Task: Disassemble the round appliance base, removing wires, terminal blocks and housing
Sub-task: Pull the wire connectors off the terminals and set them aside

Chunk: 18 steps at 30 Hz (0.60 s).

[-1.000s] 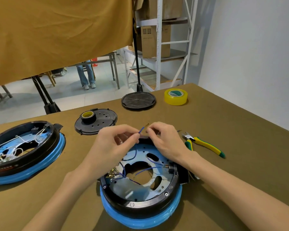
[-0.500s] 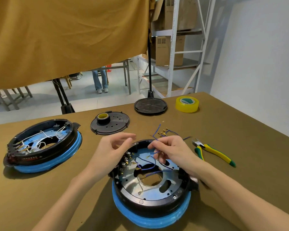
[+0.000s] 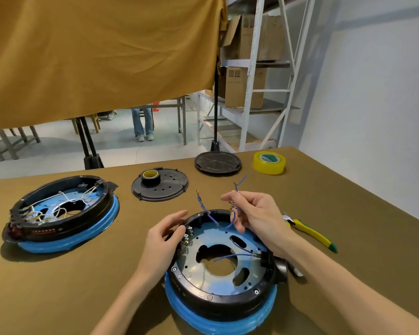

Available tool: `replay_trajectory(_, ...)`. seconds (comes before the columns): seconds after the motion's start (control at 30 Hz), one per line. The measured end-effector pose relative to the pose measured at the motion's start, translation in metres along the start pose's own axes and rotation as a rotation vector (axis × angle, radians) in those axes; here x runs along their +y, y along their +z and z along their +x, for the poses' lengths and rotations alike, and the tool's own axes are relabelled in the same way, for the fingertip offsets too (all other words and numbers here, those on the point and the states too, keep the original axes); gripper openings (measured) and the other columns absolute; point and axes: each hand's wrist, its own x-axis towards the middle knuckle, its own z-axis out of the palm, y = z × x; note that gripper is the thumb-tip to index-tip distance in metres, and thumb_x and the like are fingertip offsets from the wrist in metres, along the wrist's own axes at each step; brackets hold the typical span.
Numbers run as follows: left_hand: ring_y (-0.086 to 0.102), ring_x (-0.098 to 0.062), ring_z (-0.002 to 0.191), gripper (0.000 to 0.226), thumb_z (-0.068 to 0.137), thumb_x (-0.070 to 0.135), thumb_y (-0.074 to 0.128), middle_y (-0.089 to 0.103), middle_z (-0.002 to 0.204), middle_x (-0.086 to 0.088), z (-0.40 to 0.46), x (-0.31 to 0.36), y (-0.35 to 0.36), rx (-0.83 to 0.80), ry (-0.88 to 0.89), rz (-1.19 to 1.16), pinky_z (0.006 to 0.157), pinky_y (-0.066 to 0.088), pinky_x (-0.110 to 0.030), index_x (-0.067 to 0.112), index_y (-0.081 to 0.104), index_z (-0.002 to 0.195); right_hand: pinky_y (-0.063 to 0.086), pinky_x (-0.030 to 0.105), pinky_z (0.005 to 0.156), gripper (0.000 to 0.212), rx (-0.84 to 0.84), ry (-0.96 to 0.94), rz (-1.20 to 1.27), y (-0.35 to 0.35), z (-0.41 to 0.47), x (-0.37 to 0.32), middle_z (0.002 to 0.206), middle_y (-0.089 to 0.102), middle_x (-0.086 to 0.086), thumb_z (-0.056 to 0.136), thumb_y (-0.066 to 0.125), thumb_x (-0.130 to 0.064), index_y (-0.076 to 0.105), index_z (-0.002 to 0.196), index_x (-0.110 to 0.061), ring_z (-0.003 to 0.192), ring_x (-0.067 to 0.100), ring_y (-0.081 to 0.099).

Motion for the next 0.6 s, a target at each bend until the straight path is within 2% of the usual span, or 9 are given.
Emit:
replay_trajectory(0.17, 0.068, -0.009, 0.114, 0.032, 0.103, 0.006, 0.056, 0.076, 0.119, 0.011, 0.0, -0.013, -0.001, -0.017, -0.045, -0.093, 0.097, 0.054, -0.035, 0.022, 0.073, 0.125, 0.044, 0.022, 0.042, 0.029, 0.19, -0.039, -0.122, -0.013, 0.029, 0.005, 0.06, 0.066, 0.013, 0.102, 0.06, -0.028, 0.075, 0.095, -0.004, 0.042, 0.017, 0.056)
replay_trajectory(0.23, 0.069, -0.01, 0.115, 0.027, 0.103, 0.019, 0.059, 0.076, 0.12, 0.011, -0.001, -0.018, -0.002, -0.042, -0.041, -0.119, 0.094, 0.053, -0.031, 0.024, 0.072, 0.126, 0.044, 0.021, 0.041, 0.031, 0.274, -0.06, -0.19, -0.027, 0.047, 0.01, 0.058, 0.066, 0.012, 0.104, 0.058, -0.028, 0.074, 0.093, -0.003, 0.042, 0.017, 0.058)
replay_trajectory(0.3, 0.068, -0.01, 0.115, 0.036, 0.096, 0.034, 0.059, 0.075, 0.121, 0.011, -0.001, -0.021, -0.004, -0.059, -0.035, -0.129, 0.094, 0.052, -0.03, 0.025, 0.071, 0.128, 0.044, 0.021, 0.041, 0.034, 0.365, -0.078, -0.253, -0.042, 0.064, 0.017, 0.057, 0.066, 0.01, 0.105, 0.056, -0.029, 0.073, 0.092, -0.002, 0.042, 0.016, 0.059)
replay_trajectory(0.4, 0.068, -0.011, 0.117, 0.04, 0.093, 0.037, 0.057, 0.075, 0.123, 0.009, 0.0, -0.023, -0.004, -0.066, -0.022, -0.148, 0.097, 0.051, -0.036, 0.025, 0.071, 0.129, 0.047, 0.02, 0.043, 0.033, 0.48, -0.082, -0.374, -0.066, 0.085, 0.029, 0.058, 0.069, 0.008, 0.105, 0.054, -0.031, 0.074, 0.09, -0.009, 0.046, 0.016, 0.063)
replay_trajectory(0.5, 0.068, -0.012, 0.117, 0.039, 0.093, 0.035, 0.057, 0.075, 0.124, 0.008, 0.001, -0.025, -0.003, -0.07, -0.027, -0.165, 0.097, 0.052, -0.037, 0.024, 0.071, 0.128, 0.049, 0.022, 0.049, 0.034, 0.504, -0.001, -0.491, -0.083, 0.099, 0.048, 0.059, 0.07, 0.008, 0.104, 0.055, -0.033, 0.076, 0.086, -0.012, 0.049, 0.017, 0.065)
replay_trajectory(0.6, 0.069, -0.015, 0.117, 0.039, 0.093, 0.035, 0.058, 0.075, 0.124, 0.005, 0.001, -0.027, -0.003, -0.078, -0.034, -0.18, 0.096, 0.052, -0.038, 0.025, 0.071, 0.128, 0.053, 0.026, 0.06, 0.042, 0.423, 0.127, -0.671, -0.092, 0.103, 0.069, 0.053, 0.068, 0.003, 0.103, 0.056, -0.033, 0.077, 0.077, -0.008, 0.049, 0.012, 0.065)
